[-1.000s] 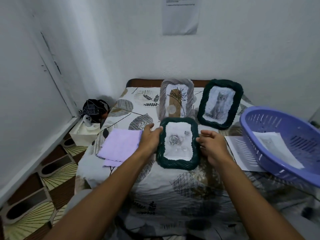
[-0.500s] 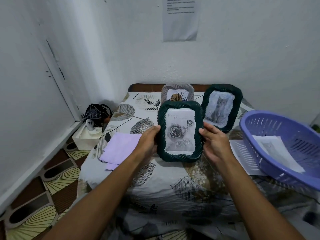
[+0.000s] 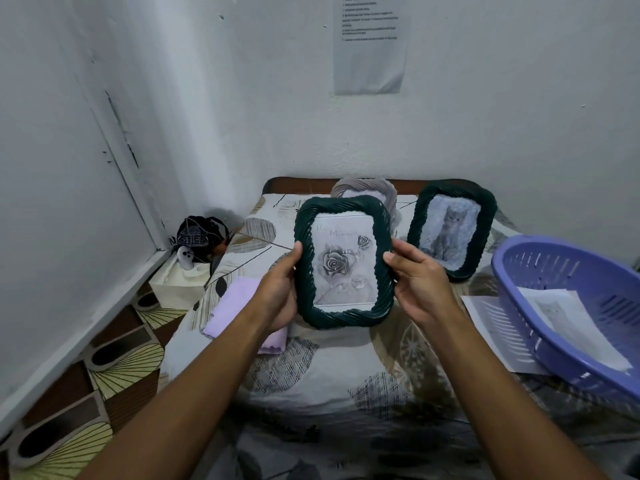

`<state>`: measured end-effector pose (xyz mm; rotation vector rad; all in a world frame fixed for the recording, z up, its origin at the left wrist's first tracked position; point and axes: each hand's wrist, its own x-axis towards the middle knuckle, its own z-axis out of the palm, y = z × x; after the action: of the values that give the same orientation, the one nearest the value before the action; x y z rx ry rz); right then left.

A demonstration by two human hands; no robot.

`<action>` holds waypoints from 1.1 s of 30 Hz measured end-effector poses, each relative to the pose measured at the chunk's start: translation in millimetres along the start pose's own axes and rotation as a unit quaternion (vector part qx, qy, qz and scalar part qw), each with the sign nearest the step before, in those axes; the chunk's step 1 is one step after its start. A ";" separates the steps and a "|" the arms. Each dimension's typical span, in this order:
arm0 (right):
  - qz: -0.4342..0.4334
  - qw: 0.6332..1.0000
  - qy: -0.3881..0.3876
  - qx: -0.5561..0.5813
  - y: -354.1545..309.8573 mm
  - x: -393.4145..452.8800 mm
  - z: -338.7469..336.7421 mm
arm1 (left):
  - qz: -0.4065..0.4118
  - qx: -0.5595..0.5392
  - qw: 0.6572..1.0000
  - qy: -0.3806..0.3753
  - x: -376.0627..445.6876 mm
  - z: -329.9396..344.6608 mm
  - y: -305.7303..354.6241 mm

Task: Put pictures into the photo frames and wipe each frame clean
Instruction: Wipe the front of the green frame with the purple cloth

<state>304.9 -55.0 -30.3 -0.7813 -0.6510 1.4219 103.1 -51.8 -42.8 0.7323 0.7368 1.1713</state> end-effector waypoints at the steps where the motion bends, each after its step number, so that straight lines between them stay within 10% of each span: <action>1: -0.004 1.000 -0.008 -0.018 2.9 5.7 7.7 | 0.012 -0.001 1.000 0.002 0.6 -4.6 6.0; 11: 0.062 0.944 -0.066 -0.316 63.6 70.7 78.2 | 0.097 -0.003 0.993 0.068 46.5 -85.7 68.2; 33: 0.074 0.934 -0.127 -0.325 112.8 124.9 81.6 | 0.098 -0.042 0.988 0.111 119.5 -135.3 58.6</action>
<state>179.2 74.7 -78.6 -1.1876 -1.3258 1.4657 -12.0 92.9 -85.6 0.6197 0.8085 1.4705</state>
